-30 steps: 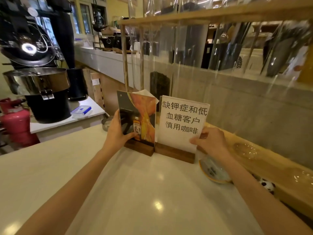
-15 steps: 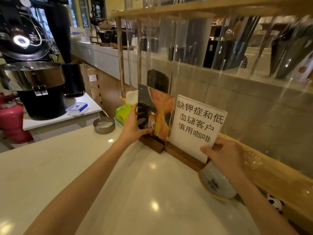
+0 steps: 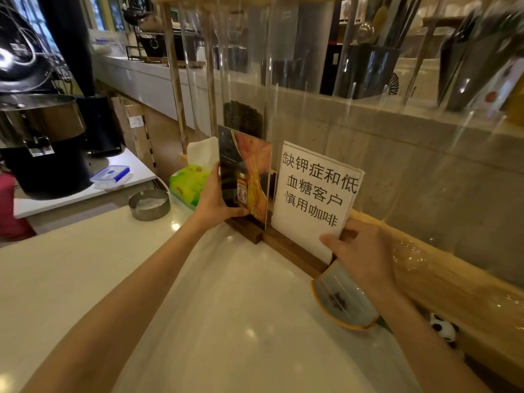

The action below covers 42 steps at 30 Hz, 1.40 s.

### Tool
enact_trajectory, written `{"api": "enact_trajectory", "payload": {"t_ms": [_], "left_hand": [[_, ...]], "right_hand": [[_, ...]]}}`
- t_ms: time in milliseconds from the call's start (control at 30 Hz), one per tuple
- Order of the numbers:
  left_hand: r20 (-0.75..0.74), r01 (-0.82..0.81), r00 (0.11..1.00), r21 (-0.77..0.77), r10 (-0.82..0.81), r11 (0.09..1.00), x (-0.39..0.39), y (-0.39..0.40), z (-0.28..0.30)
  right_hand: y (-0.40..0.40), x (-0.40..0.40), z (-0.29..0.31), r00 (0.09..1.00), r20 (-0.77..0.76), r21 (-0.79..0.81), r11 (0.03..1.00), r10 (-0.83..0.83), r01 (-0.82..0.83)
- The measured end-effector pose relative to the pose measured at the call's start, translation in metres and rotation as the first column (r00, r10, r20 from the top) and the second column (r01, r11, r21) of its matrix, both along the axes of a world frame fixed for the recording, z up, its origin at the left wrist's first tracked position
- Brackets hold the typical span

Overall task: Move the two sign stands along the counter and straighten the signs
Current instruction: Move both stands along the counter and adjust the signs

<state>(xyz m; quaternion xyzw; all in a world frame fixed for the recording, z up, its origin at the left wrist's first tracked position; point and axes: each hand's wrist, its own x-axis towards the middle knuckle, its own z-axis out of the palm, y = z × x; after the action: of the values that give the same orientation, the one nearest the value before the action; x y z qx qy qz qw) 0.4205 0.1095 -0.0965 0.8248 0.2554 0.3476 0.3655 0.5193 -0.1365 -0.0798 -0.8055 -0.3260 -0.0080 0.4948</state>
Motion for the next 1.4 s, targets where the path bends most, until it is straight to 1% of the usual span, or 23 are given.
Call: {"api": "enact_trajectory", "payload": {"t_ms": [167,333,433,567,867,933,1033,1100,1200,1233,1300,1333,1400], "left_hand": [[-0.01,0.001,1.0,0.041,0.0,0.999,0.009,0.0,-0.002],[-0.081,-0.016,0.996,0.066,0.021,0.998,0.017,0.004,-0.008],[-0.099,-0.029,0.994,0.078,0.037,0.997,0.018,0.006,-0.01],[-0.1,-0.047,0.993,0.082,0.055,0.995,0.021,0.003,-0.011],[-0.098,-0.026,0.994,0.119,0.038,0.993,0.019,-0.006,-0.013],[-0.112,-0.014,0.993,0.121,0.027,0.993,0.018,-0.01,-0.015],[-0.22,-0.038,0.974,0.062,0.05,0.997,0.016,-0.023,-0.017],[-0.271,-0.021,0.962,0.057,0.035,0.998,0.013,-0.037,-0.018],[-0.287,0.031,0.958,0.111,0.002,0.993,0.001,-0.064,-0.017],[-0.288,0.059,0.957,0.132,-0.019,0.989,-0.003,-0.073,-0.017],[-0.289,0.105,0.956,0.178,-0.05,0.978,-0.009,-0.087,-0.019],[-0.299,0.121,0.953,0.207,-0.055,0.971,-0.01,-0.092,-0.021],[-0.349,0.137,0.936,0.275,-0.034,0.952,-0.008,-0.096,-0.024]], "right_hand": [[0.001,0.002,-0.003,1.0,-0.004,0.009,1.0,0.009,-0.009],[0.001,0.002,-0.006,1.0,-0.006,0.007,1.0,0.005,-0.005],[0.001,0.002,-0.006,1.0,0.005,0.001,1.0,0.009,-0.009],[0.001,0.002,-0.005,1.0,-0.011,0.006,1.0,0.02,-0.02],[0.0,-0.001,-0.002,1.0,-0.02,-0.034,0.999,0.017,-0.018],[-0.001,-0.002,0.001,0.998,-0.045,-0.036,0.999,0.039,-0.041],[-0.004,0.0,0.01,0.992,-0.088,-0.082,0.992,0.087,-0.094],[-0.006,0.002,0.02,0.983,-0.129,-0.087,0.986,0.129,-0.141],[-0.008,0.002,0.037,0.955,-0.227,0.052,0.981,0.192,-0.185],[-0.009,0.002,0.043,0.954,-0.222,0.085,0.979,0.201,-0.187],[-0.008,0.001,0.052,0.972,-0.139,0.098,0.979,0.189,-0.177],[-0.008,0.0,0.056,0.979,-0.095,0.097,0.98,0.181,-0.171],[-0.006,-0.001,0.058,0.985,-0.054,0.104,0.982,0.167,-0.16]]}}
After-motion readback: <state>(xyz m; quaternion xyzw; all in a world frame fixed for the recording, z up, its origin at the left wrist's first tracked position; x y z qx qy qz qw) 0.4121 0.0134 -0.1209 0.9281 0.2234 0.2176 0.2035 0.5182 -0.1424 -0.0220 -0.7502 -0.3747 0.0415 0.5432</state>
